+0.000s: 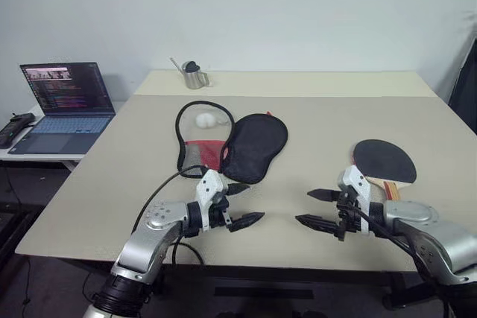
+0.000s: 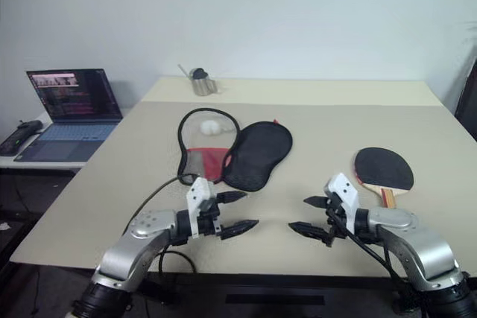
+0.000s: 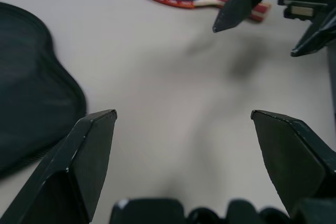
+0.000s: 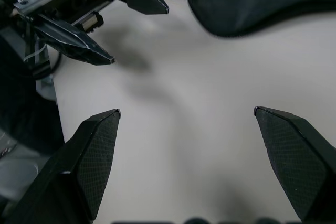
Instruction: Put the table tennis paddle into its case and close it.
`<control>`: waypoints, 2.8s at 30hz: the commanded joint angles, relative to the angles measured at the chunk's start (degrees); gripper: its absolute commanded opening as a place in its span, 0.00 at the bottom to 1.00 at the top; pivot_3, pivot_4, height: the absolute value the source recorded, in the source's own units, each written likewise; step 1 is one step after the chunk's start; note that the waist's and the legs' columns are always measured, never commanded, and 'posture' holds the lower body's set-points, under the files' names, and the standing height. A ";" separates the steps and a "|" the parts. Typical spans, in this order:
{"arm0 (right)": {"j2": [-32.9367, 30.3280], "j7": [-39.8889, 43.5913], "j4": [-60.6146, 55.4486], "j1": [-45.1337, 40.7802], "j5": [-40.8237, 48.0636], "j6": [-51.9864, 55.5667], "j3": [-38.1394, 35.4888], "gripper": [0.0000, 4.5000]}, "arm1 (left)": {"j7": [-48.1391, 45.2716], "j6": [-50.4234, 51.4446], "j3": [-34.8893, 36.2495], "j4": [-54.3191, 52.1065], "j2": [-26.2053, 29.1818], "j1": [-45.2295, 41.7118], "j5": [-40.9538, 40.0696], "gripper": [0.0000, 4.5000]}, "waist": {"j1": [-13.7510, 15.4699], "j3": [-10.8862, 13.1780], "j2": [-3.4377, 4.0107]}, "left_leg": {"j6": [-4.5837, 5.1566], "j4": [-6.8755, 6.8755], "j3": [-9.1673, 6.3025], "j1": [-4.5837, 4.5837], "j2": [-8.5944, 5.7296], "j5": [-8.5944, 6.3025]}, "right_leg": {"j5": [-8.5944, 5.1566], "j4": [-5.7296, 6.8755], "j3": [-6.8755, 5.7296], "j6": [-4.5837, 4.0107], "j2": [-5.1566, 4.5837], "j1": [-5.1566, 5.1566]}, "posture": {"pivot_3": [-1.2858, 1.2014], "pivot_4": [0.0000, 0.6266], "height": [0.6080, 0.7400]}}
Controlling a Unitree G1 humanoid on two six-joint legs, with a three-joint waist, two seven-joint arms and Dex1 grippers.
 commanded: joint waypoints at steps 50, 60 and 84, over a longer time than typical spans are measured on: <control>40.61 -26.50 51.59 -38.94 -18.22 -3.97 4.94 0.99 | -4.82 0.93 16.58 10.85 15.61 -9.53 -5.12 1.00 | -3.77 0.01 -0.02 | -0.32 -0.03 0.25 -0.24 -0.03 0.04 | 0.04 0.75 0.50 -0.08 0.02 -0.98 | 0.52 0.24 1.00; 41.77 -29.86 53.96 -39.08 -19.54 -5.95 2.32 0.31 | -5.31 -0.05 16.29 11.55 15.79 -9.64 -4.50 1.00 | -4.17 0.01 -0.02 | -0.36 0.03 0.25 -0.21 -0.05 0.06 | 0.04 0.95 0.58 -0.08 0.03 -1.03 | 0.52 0.24 1.00; 26.05 -32.61 22.45 -20.59 -10.62 22.98 -7.92 0.00 | -11.04 1.63 4.89 4.34 11.33 -11.07 -4.41 1.00 | -2.52 -0.02 -0.05 | -0.30 0.06 0.31 -0.21 -0.07 0.05 | 0.04 0.94 0.61 -0.07 0.01 -0.97 | 0.52 0.24 1.00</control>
